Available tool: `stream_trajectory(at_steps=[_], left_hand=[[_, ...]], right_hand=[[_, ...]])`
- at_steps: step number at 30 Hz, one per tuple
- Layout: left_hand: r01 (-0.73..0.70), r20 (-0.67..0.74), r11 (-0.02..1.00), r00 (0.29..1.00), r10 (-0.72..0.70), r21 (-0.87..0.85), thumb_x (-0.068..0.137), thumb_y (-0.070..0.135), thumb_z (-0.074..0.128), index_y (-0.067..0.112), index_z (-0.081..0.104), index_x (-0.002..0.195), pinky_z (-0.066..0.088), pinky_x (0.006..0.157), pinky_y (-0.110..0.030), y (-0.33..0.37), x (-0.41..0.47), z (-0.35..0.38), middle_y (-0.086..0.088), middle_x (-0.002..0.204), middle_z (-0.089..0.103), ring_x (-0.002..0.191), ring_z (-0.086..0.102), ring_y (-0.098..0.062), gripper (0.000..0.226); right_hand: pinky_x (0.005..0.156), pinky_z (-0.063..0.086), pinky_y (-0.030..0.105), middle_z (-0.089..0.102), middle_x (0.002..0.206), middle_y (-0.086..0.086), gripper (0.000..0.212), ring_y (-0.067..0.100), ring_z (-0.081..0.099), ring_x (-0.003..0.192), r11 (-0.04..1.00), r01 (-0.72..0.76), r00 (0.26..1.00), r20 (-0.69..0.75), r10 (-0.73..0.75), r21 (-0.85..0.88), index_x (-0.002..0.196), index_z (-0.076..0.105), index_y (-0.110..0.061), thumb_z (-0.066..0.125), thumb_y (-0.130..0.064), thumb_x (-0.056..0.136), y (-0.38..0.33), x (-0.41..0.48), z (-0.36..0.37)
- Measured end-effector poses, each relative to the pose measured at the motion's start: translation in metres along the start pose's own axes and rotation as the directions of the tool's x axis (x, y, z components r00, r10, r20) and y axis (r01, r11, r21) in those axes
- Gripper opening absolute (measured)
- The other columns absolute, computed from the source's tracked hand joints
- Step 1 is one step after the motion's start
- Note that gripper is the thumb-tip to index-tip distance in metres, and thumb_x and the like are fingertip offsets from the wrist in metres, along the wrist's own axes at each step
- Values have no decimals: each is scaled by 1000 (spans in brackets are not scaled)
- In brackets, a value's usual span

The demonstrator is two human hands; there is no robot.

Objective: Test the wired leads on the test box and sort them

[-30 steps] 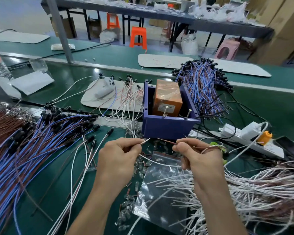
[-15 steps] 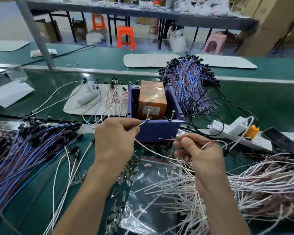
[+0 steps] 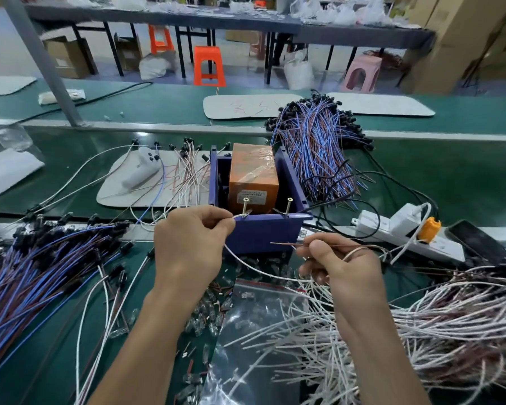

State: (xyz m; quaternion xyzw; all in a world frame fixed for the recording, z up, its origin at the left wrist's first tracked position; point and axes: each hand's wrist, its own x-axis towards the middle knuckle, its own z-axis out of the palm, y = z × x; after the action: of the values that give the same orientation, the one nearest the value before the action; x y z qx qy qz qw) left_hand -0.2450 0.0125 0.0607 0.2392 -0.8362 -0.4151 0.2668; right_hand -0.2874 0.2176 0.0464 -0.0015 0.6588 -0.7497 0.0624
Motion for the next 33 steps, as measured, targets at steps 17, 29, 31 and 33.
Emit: stream_trajectory(at_steps=[17,29,31,33], left_hand=[[28,-68,1000,997,-28,-10,81,29,86,47,67,66,45,59,-3,1,1,3,39,66,64,58,66,10,31],[65,-71,997,995,-68,-44,81,26,87,42,72,70,62,70,-26,5,-1,0,31,64,68,59,69,5,24],[79,-56,995,995,-82,-55,81,26,86,41,73,70,62,68,-26,5,-3,-1,30,63,68,58,69,5,23],[96,-41,994,994,-98,-61,81,27,86,41,74,69,58,63,-22,3,-4,-4,27,60,68,57,69,5,21]], right_hand=[[44,41,20,77,79,13,22,17,68,54,996,22,999,-35,-19,89,86,73,-6,57,4,98,-9,15,10],[44,44,21,78,79,10,25,17,69,55,993,47,985,-172,-27,110,87,73,-11,56,1,100,-7,25,7],[44,42,20,77,77,10,26,15,67,52,992,36,990,-137,-18,124,85,73,-10,55,2,100,-7,21,5],[45,41,20,75,74,11,29,16,64,51,993,21,996,-85,-11,117,81,73,-11,55,4,99,-10,14,1]])
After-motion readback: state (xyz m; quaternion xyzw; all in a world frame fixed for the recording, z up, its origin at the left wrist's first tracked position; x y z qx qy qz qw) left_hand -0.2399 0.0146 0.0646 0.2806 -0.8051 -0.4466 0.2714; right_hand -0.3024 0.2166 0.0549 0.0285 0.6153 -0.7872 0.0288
